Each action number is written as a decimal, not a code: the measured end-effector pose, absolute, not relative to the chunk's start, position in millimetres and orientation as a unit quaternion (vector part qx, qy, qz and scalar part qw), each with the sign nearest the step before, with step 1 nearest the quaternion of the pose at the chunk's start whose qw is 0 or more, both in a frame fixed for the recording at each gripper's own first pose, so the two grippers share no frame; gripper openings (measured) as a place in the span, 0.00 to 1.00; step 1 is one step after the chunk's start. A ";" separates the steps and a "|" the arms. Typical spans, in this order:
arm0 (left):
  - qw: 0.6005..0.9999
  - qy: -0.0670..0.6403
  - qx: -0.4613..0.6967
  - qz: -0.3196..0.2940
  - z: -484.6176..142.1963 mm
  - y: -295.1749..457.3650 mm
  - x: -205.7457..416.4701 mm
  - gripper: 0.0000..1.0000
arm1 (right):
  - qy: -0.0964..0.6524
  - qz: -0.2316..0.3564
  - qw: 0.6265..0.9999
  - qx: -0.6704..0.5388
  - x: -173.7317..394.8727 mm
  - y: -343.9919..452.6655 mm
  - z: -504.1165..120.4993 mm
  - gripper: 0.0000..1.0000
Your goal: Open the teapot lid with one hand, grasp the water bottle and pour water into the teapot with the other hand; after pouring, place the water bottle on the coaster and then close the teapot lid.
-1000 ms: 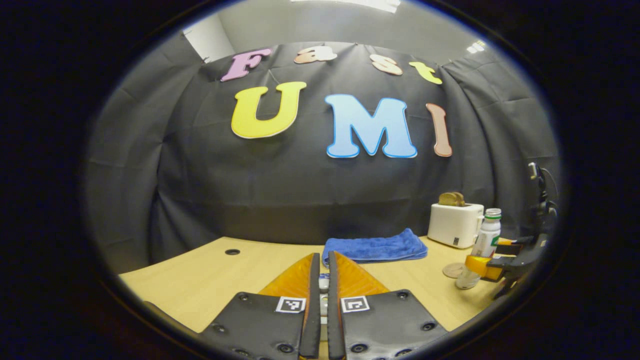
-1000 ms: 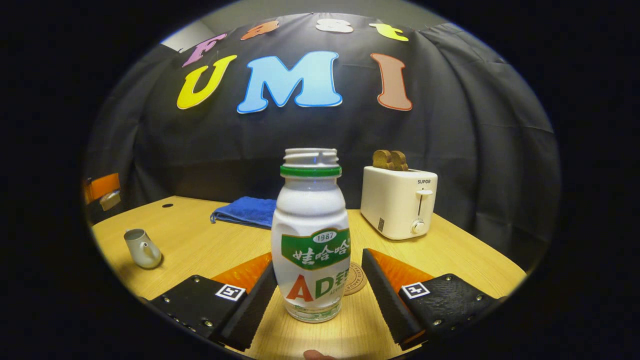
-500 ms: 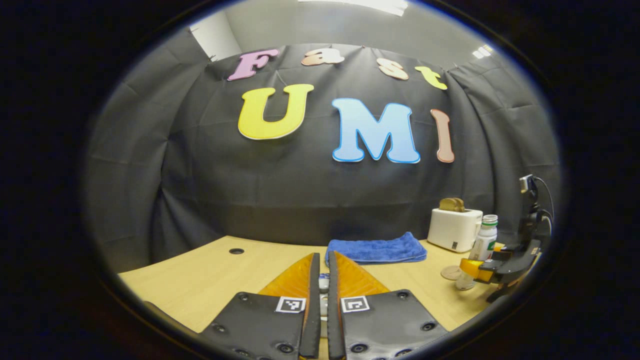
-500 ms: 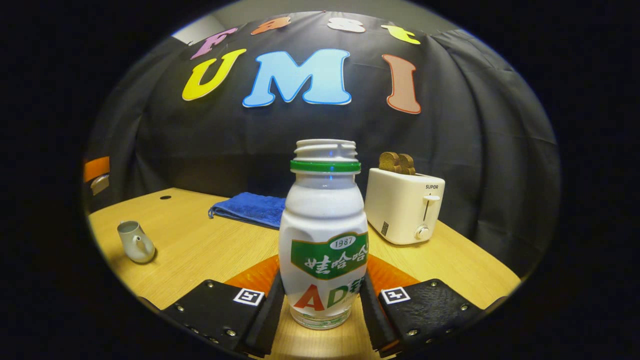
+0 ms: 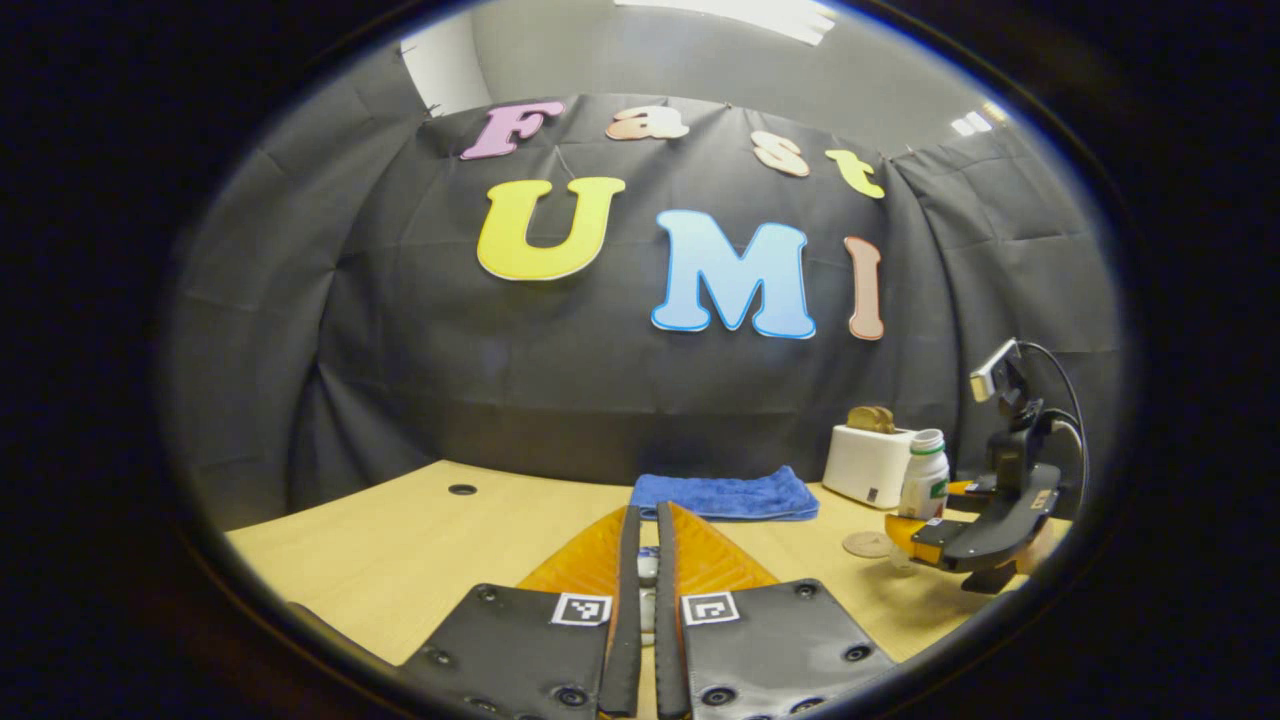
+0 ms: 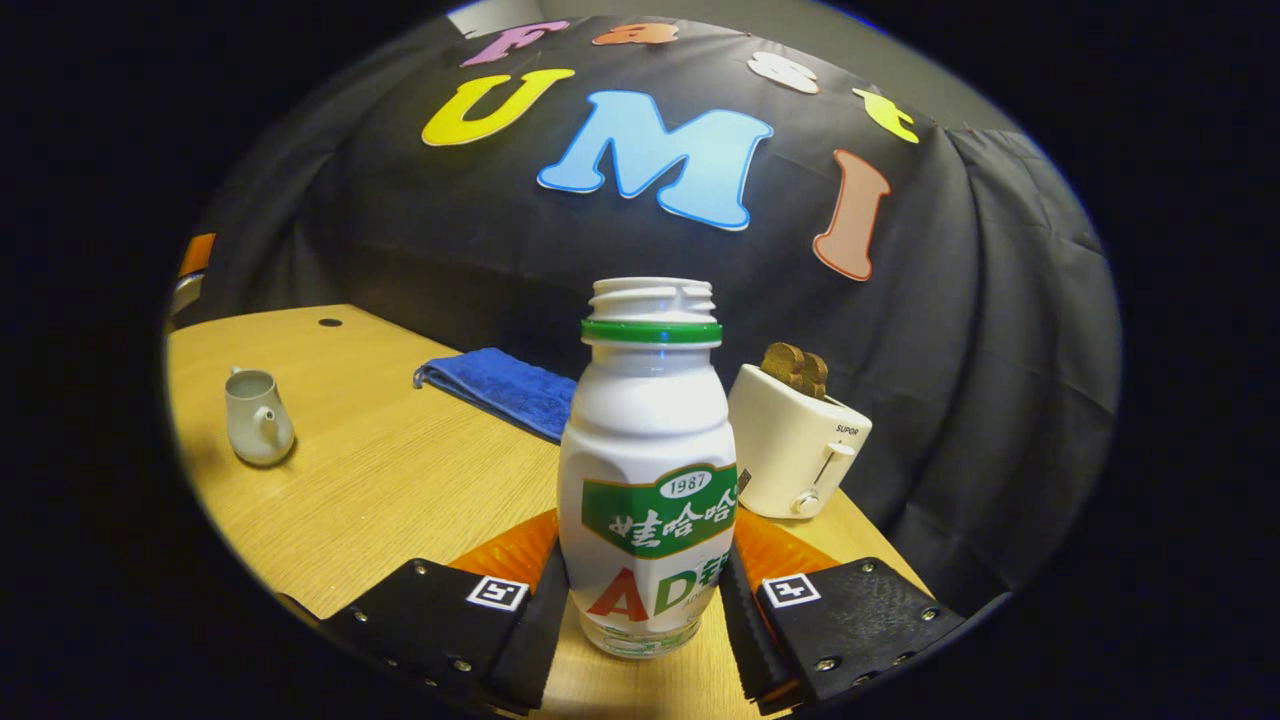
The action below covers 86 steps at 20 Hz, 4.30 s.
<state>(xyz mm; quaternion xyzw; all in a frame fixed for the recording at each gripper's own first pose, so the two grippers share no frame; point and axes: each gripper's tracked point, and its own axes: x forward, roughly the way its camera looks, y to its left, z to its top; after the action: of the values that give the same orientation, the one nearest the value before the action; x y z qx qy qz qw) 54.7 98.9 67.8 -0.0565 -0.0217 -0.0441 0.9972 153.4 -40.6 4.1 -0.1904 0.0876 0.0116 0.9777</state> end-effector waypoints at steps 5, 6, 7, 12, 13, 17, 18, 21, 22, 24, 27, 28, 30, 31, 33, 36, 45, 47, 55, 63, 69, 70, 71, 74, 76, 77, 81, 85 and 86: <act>0.997 -0.022 -0.070 -0.040 55.8 107.3 23.4 0.12 | 0.091 0.028 0.962 -0.256 147.3 -6.6 3.2 0.70; 0.996 -0.021 -0.073 -0.040 52.1 109.4 17.6 0.16 | 0.088 0.034 0.958 -0.271 146.4 3.3 3.7 0.70; 0.996 -0.019 -0.079 -0.040 48.7 110.9 11.5 0.16 | 0.084 0.041 0.954 -0.286 145.3 13.1 4.3 0.70; 0.994 -0.028 -0.096 -0.039 48.0 118.3 -21.2 0.16 | 0.059 0.072 0.934 -0.344 146.5 64.9 3.8 0.70; 0.994 -0.031 -0.095 -0.037 50.1 120.6 -27.3 0.16 | 0.057 0.077 0.931 -0.353 148.4 72.4 2.3 0.70; 0.994 -0.037 -0.093 -0.034 53.2 122.3 -43.9 0.16 | 0.056 0.092 0.915 -0.390 155.7 96.2 -3.3 0.71; 0.994 -0.038 -0.092 -0.034 54.1 121.9 -47.2 0.16 | 0.054 0.095 0.910 -0.400 157.2 100.6 -3.3 0.71; 0.995 -0.038 -0.090 -0.034 51.7 120.0 -53.8 0.16 | 0.051 0.100 0.890 -0.442 162.3 111.2 -3.5 0.70; 0.995 -0.037 -0.087 -0.033 49.5 119.6 -54.0 0.16 | 0.051 0.101 0.883 -0.455 164.2 113.1 -4.8 0.70; 0.995 -0.037 -0.083 -0.031 47.2 120.9 -53.3 0.16 | 0.048 0.104 0.869 -0.482 165.8 118.9 -8.6 0.71; 0.996 -0.030 -0.086 -0.024 38.9 126.8 -50.9 0.16 | 0.048 0.118 0.839 -0.529 170.5 126.6 -16.4 0.71; 0.996 -0.027 -0.086 -0.022 35.3 128.9 -50.1 0.16 | 0.049 0.121 0.830 -0.543 171.7 129.2 -18.5 0.71; 0.996 -0.024 -0.089 -0.019 33.3 133.4 -48.8 0.13 | 0.050 0.124 0.813 -0.567 176.2 133.0 -23.1 0.70; 0.996 -0.024 -0.090 -0.016 33.4 136.0 -50.0 0.10 | 0.048 0.126 0.804 -0.579 178.3 135.8 -23.8 0.70; 0.995 -0.023 -0.092 -0.013 31.7 139.9 -49.8 0.12 | 0.042 0.123 0.786 -0.605 183.4 139.6 -25.2 0.70; 0.996 -0.022 -0.091 -0.008 28.0 144.9 -50.0 0.12 | 0.031 0.120 0.762 -0.636 188.6 146.3 -25.0 0.70; 0.995 -0.021 -0.094 -0.007 26.3 145.4 -50.1 0.16 | -0.013 0.110 0.706 -0.700 189.5 159.3 -12.3 0.70; 0.995 -0.020 -0.093 -0.008 26.7 145.1 -51.7 0.12 | -0.012 0.110 0.696 -0.710 189.9 158.8 -14.0 0.70; 0.996 -0.021 -0.086 -0.002 26.2 148.9 -52.9 0.16 | -0.016 0.108 0.665 -0.739 189.8 158.9 -11.4 0.70; 0.997 -0.019 -0.081 -0.004 26.8 147.6 -52.8 0.16 | -0.035 0.099 0.635 -0.765 192.8 161.5 1.3 0.70; 0.997 -0.013 -0.079 -0.002 22.6 149.5 -51.7 0.16 | -0.046 0.095 0.620 -0.777 196.5 161.6 7.5 0.70; 0.997 -0.012 -0.079 -0.003 20.7 148.9 -51.1 0.12 | -0.049 0.095 0.617 -0.780 196.7 162.1 8.8 0.70; 0.997 -0.011 -0.077 -0.002 20.9 148.3 -51.8 0.12 | -0.052 0.094 0.613 -0.782 197.0 162.0 10.4 0.71; 0.997 -0.010 -0.074 -0.003 20.6 148.5 -50.9 0.16 | -0.059 0.090 0.603 -0.790 199.4 161.9 14.3 0.70; 0.997 -0.009 -0.074 -0.003 19.1 148.1 -51.1 0.16 | -0.065 0.086 0.595 -0.796 199.5 162.7 17.4 0.70; 0.997 -0.008 -0.075 -0.003 19.6 148.5 -50.9 0.16 | -0.067 0.085 0.593 -0.798 199.3 163.5 18.1 0.70; 0.997 -0.005 -0.079 -0.003 18.2 146.5 -51.5 0.12 | -0.075 0.080 0.590 -0.800 199.8 163.8 19.8 0.70; 0.997 -0.003 -0.072 -0.004 17.5 145.6 -51.4 0.16 | -0.081 0.077 0.582 -0.805 199.4 165.4 21.7 0.70; 0.997 -0.003 -0.072 -0.004 17.4 145.5 -52.0 0.16 | -0.081 0.076 0.580 -0.807 199.0 165.2 21.9 0.70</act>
<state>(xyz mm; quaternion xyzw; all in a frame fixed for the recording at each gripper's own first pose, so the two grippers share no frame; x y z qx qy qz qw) -52.0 145.5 17.4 -0.0718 -0.0028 -0.0035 0.9974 199.0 165.2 21.9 -0.8070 -0.0812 0.0760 0.5800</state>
